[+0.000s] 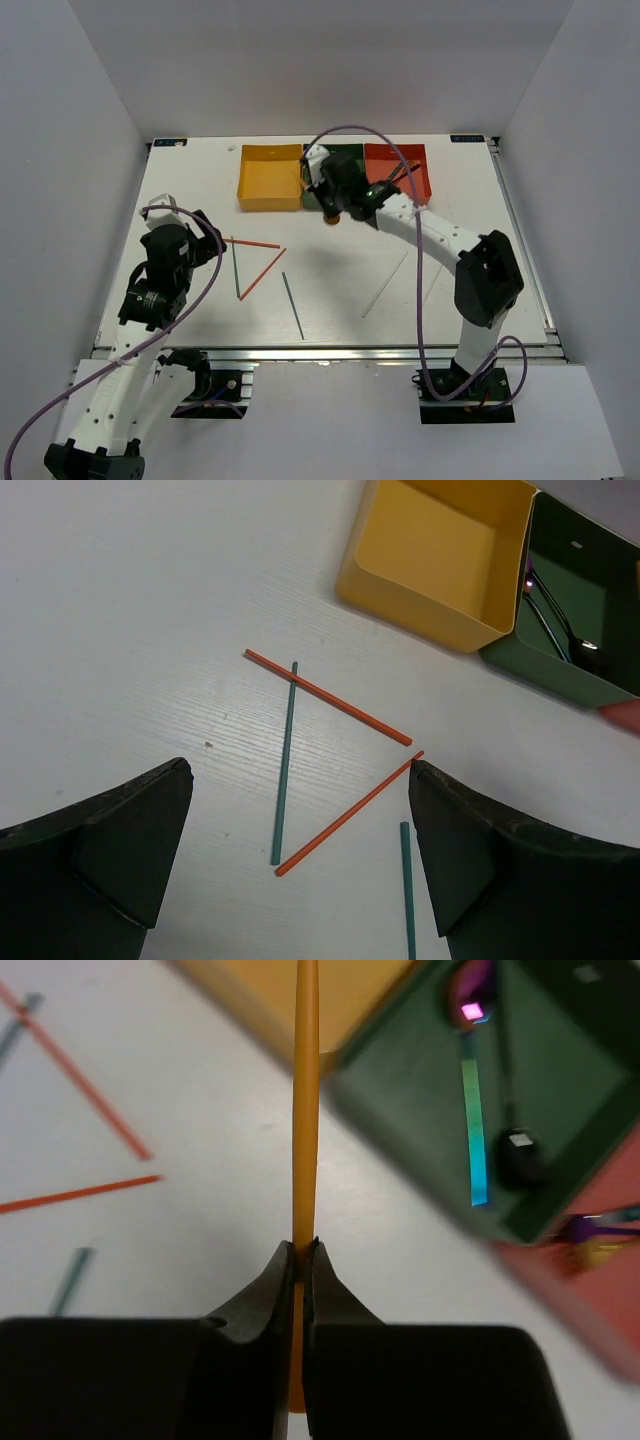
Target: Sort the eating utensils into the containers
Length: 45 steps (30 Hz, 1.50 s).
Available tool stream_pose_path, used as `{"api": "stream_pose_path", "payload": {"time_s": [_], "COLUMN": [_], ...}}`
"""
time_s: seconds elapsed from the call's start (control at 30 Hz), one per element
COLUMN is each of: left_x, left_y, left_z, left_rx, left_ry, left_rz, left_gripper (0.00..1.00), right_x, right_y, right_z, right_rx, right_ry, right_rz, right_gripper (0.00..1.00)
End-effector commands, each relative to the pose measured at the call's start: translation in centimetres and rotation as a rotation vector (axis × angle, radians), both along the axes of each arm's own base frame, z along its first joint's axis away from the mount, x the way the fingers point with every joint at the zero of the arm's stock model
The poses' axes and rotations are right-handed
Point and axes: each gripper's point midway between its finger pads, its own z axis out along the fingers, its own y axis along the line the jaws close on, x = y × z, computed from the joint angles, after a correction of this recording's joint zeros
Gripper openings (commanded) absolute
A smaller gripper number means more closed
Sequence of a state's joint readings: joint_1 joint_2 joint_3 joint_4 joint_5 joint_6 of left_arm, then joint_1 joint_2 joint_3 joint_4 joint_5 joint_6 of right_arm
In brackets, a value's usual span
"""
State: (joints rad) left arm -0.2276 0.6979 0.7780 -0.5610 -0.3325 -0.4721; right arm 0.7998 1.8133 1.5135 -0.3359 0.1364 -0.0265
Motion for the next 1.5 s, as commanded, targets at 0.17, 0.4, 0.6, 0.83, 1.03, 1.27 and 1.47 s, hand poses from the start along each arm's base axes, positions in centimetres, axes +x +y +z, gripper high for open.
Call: {"api": "stream_pose_path", "payload": {"time_s": [0.17,0.4,0.6,0.83,1.03,1.27,1.47], "left_x": [0.3,0.5,0.6,0.6,0.8,1.0,0.5], "left_y": [-0.2,-0.3,-0.5,-0.5,-1.6,-1.9,-2.0], "left_z": [-0.4,-0.8,-1.0,-1.0,-0.4,-1.0,-0.2], "left_rx": [0.0,0.003,0.004,0.006,-0.012,-0.003,-0.014], "left_ry": [0.016,0.032,0.039,0.041,0.013,0.045,0.001], "left_rz": [-0.007,-0.012,-0.02,-0.021,-0.085,-0.101,-0.112], "left_gripper": [0.98,0.98,0.98,0.98,0.98,0.98,0.98], "right_x": [14.1,17.9,19.4,18.0,8.6,-4.0,-8.8], "right_y": [-3.1,-3.9,-4.3,-7.9,-12.7,-19.9,-25.7], "right_z": [1.6,0.8,1.4,10.1,7.5,-2.7,-6.5], "right_rx": [-0.196,-0.217,-0.212,-0.014,0.201,0.197,0.157], "right_ry": [-0.202,-0.31,-0.36,-0.379,-0.169,0.176,0.184], "right_rz": [0.169,0.166,0.085,-0.282,-0.513,-0.788,-1.023], "right_gripper": [0.0,0.0,0.71,0.89,0.89,0.89,0.89]}}
